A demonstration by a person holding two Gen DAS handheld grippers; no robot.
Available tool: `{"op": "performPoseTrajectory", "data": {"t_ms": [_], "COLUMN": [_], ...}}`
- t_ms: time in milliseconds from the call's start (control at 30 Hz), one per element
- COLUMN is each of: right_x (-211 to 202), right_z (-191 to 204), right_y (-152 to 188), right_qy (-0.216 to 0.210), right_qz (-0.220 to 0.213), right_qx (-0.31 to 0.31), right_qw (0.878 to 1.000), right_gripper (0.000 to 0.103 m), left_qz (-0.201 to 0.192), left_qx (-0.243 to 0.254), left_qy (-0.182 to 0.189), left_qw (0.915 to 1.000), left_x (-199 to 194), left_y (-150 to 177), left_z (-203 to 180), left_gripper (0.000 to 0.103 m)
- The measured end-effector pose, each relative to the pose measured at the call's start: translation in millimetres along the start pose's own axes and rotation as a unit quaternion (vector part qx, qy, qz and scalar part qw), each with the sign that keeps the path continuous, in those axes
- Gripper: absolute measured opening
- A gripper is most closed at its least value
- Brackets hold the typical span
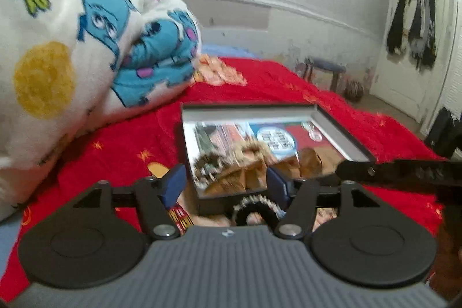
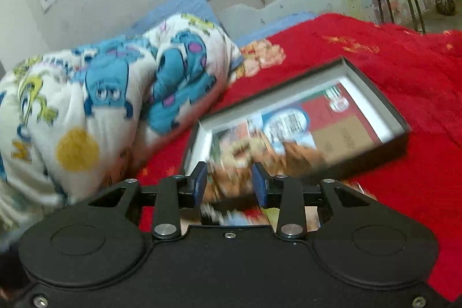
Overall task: Organize objects
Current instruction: 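Move both open tools back over the scrunchie pile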
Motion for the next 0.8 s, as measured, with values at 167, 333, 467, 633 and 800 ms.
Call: {"op": "performPoseTrajectory", "data": {"t_ms": [167,333,467,633,800], "right_x": [13,28,35,42,44], "right_z": [-16,-21,-26,-24,-26], "right_y": [13,23,28,34,35], "right_qy": [-0.016,-0.018,-0.008,0.003,0.013], "right_qz": [0.020,0.032,0.040,0.068,0.080], "right_qx": [0.081,0.083,0.091,0.083,0.092], "right_qw": [0.996,0.996,0.995,0.994,0.992], "right_gripper": [0.039,0.039,0.039,0.039,0.039], "left_qz": [0.065,0.086,0.106,0.138,0.153], "left_qx": [0.050,0.060,0.038,0.034,0.038], "left_qy": [-0.025,-0.044,-0.052,-0.044,-0.018], "left_qw": [0.9964,0.9935,0.9923,0.9888,0.9874], "left_x": [29,47,55,65,69], "left_y": [14,19,21,28,35], "left_z": [-17,-19,-9,-11,-20], "left_gripper": [0.074,0.074,0.069,0.065,0.038]}}
Point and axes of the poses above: each gripper's, at about its wrist camera, not at the fingertips, and x roughly the way its jaws point, z to its left, y to its underside, the point moved 1 cm from there along x, roughly the way its jaws point, and after that the axes turned 2 degrees about -z, right-handed, at the moved point
